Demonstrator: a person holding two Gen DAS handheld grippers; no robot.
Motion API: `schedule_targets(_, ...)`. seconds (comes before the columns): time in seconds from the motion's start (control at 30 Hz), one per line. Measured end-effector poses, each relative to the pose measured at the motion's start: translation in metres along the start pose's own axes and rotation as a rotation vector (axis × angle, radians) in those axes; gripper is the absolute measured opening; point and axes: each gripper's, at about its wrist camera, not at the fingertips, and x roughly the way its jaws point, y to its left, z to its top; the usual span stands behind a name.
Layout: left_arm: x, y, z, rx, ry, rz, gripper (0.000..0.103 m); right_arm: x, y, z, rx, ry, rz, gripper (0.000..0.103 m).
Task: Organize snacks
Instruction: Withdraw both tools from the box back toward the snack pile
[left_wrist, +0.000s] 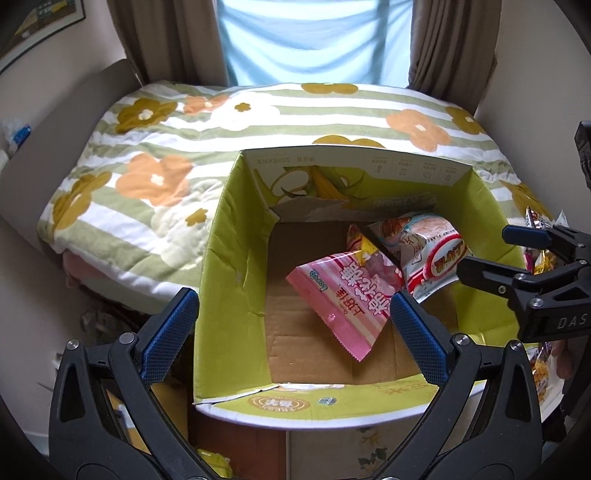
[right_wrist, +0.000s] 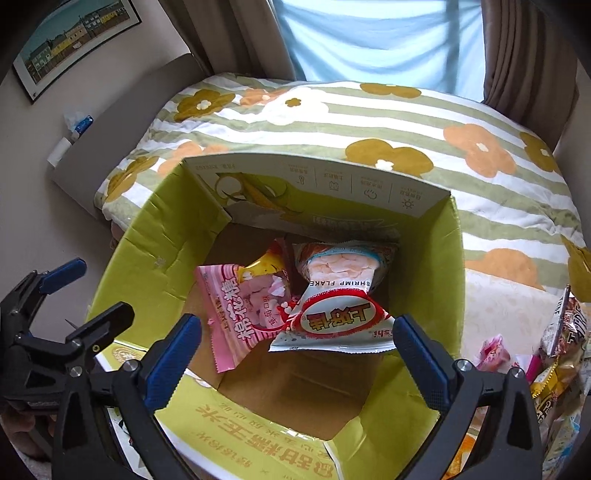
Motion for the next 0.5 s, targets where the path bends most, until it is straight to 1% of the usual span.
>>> schedule_targets(0.1, -0.010, -0.002, -0.001, 0.012, -0.019, 0.000, 0.103, -0.017, 0.002, -0.003, -0.008, -0.037, -0.008, 0.103)
schedule_targets(0.2, -0.020, -0.005, -0.003, 0.020, -0.038, -0.018, 0.103, -0.037, 0.004, -0.008, 0.005, -0.066, -0.014, 0.103)
schedule_targets(0.3, -0.031, -0.012, -0.004, 0.027, -0.052, -0.043, 0.103, -0.056, 0.004, -0.015, 0.016, -0.085, -0.043, 0.103)
schedule_targets(0.5, -0.052, -0.033, -0.009, 0.039, -0.082, -0.097, 0.103, -0.096, -0.006, -0.034, 0.018, -0.149, -0.105, 0.103)
